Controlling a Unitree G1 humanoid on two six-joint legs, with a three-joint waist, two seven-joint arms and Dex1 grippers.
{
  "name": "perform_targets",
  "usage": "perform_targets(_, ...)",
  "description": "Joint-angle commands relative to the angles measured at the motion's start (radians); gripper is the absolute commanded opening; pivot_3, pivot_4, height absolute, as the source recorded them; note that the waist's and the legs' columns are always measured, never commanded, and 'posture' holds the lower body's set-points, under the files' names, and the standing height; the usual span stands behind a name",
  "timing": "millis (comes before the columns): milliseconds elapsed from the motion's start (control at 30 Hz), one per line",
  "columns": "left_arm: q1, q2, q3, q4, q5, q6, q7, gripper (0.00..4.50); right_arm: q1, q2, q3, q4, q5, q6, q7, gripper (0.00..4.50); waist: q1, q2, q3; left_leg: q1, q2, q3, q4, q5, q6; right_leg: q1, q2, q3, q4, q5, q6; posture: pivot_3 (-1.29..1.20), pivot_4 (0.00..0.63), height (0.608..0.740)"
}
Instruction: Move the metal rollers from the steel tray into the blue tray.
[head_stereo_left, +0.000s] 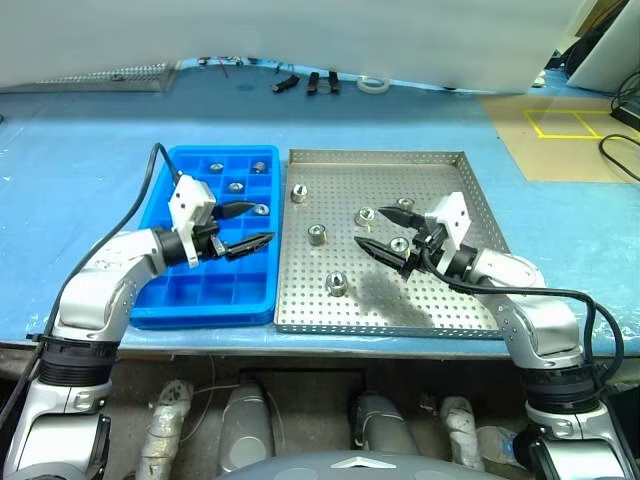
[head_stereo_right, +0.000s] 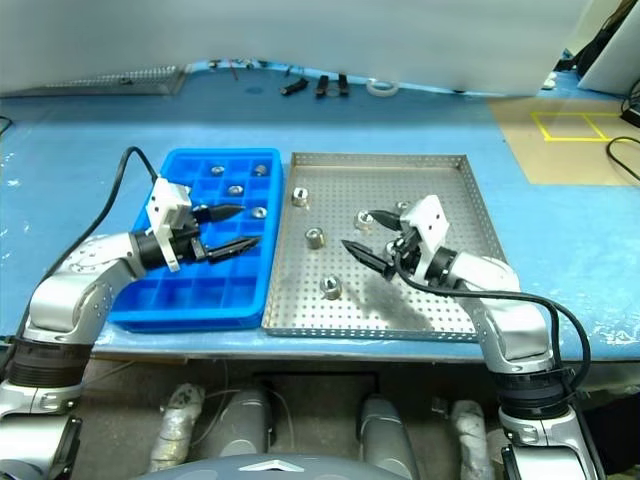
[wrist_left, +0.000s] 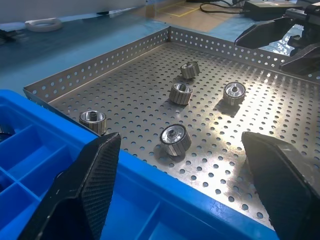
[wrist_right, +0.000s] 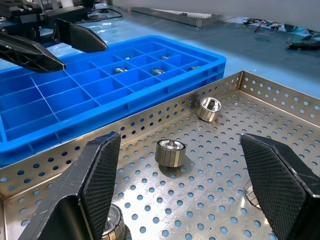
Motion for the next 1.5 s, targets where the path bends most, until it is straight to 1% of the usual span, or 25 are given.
perform_targets(33, -0.001, 0.004, 0.024, -0.012, -0.002, -0.026, -0.002, 4.05, -0.024, -0.010, -0.004, -0.003, 0.004, -0.025, 0.013, 4.04, 0.001, 0.000, 0.000, 0.000, 0.000, 0.000, 0.000, 0.000, 0.000, 0.000, 0.000, 0.000, 0.000, 0.000, 0.000, 0.08, 0.150, 0.740)
perform_targets(533, 0.004, -0.004, 0.023, 0.010, 0.000, -0.050, -0.003, 4.05, -0.021, -0.018, -0.014, 0.007, -0.005, -0.037, 0.014, 4.04, 0.001, 0.000, 0.000, 0.000, 0.000, 0.000, 0.000, 0.000, 0.000, 0.000, 0.000, 0.000, 0.000, 0.000, 0.000, 0.07, 0.150, 0.740)
perform_targets(767, -0.021, -0.017, 0.017, 0.065, 0.015, -0.079, 0.002, 4.05, -0.014, -0.016, -0.015, 0.001, -0.007, -0.041, 0.005, 4.04, 0.001, 0.000, 0.000, 0.000, 0.000, 0.000, 0.000, 0.000, 0.000, 0.000, 0.000, 0.000, 0.001, 0.000, 0.000, 0.06, 0.150, 0.740)
perform_targets(833, -0.062, -0.035, 0.023, 0.117, 0.043, -0.108, 0.041, 4.05, -0.028, -0.007, -0.009, 0.014, -0.022, -0.058, -0.006, 4.04, 0.002, 0.000, 0.000, 0.000, 0.000, 0.000, 0.000, 0.001, 0.000, 0.000, 0.000, 0.000, 0.001, 0.000, 0.000, 0.06, 0.150, 0.740)
perform_targets(933, -0.182, -0.061, 0.042, 0.259, 0.142, -0.186, 0.180, 4.05, -0.072, 0.018, 0.007, 0.046, -0.041, -0.080, -0.025, 4.04, 0.002, 0.000, 0.000, 0.000, 0.000, 0.000, 0.001, 0.002, 0.001, 0.000, -0.001, -0.001, 0.003, 0.000, 0.000, 0.07, 0.150, 0.740)
perform_targets(1033, -0.266, -0.055, 0.058, 0.353, 0.192, -0.209, 0.253, 4.05, -0.108, 0.046, 0.019, 0.080, -0.059, -0.103, -0.039, 4.04, -0.001, 0.000, 0.000, 0.000, -0.001, 0.000, 0.002, 0.003, 0.001, -0.001, -0.002, -0.001, 0.007, 0.000, 0.000, 0.08, 0.150, 0.740)
perform_targets(1133, -0.326, -0.042, 0.071, 0.408, 0.209, -0.211, 0.282, 4.05, -0.137, 0.070, 0.034, 0.107, -0.073, -0.122, -0.047, 4.04, -0.003, 0.000, 0.000, 0.001, -0.003, -0.001, 0.003, 0.004, 0.001, -0.001, -0.004, -0.001, 0.008, 0.000, 0.000, 0.09, 0.150, 0.740)
perform_targets(1233, -0.336, -0.039, 0.070, 0.395, 0.199, -0.203, 0.255, 4.05, -0.158, 0.078, 0.040, 0.134, -0.087, -0.140, -0.047, 4.04, -0.001, 0.000, 0.000, 0.000, -0.006, -0.002, 0.002, 0.004, 0.001, -0.001, -0.006, -0.001, 0.008, -0.001, 0.001, 0.10, 0.150, 0.740)
perform_targets(1367, -0.309, -0.054, 0.050, 0.312, 0.145, -0.150, 0.186, 4.05, -0.174, 0.069, 0.039, 0.161, -0.090, -0.151, -0.034, 4.04, 0.005, 0.000, 0.000, -0.002, -0.008, -0.003, 0.002, 0.003, 0.003, -0.001, -0.008, -0.002, 0.008, -0.001, 0.002, 0.09, 0.150, 0.740)
perform_targets(1433, -0.303, -0.079, 0.017, 0.278, 0.120, -0.126, 0.135, 4.05, -0.169, 0.059, 0.039, 0.156, -0.090, -0.150, -0.025, 4.04, 0.011, 0.000, 0.000, -0.002, -0.009, -0.003, 0.001, 0.003, 0.003, -0.001, -0.009, -0.003, 0.008, -0.001, 0.002, 0.09, 0.150, 0.740)
perform_targets(1500, -0.327, -0.112, -0.014, 0.291, 0.128, -0.122, 0.121, 4.05, -0.162, 0.053, 0.026, 0.142, -0.081, -0.138, -0.027, 4.04, 0.018, 0.000, 0.000, -0.002, -0.009, -0.003, 0.001, 0.003, 0.003, -0.001, -0.010, -0.004, 0.008, -0.001, 0.001, 0.07, 0.150, 0.740)
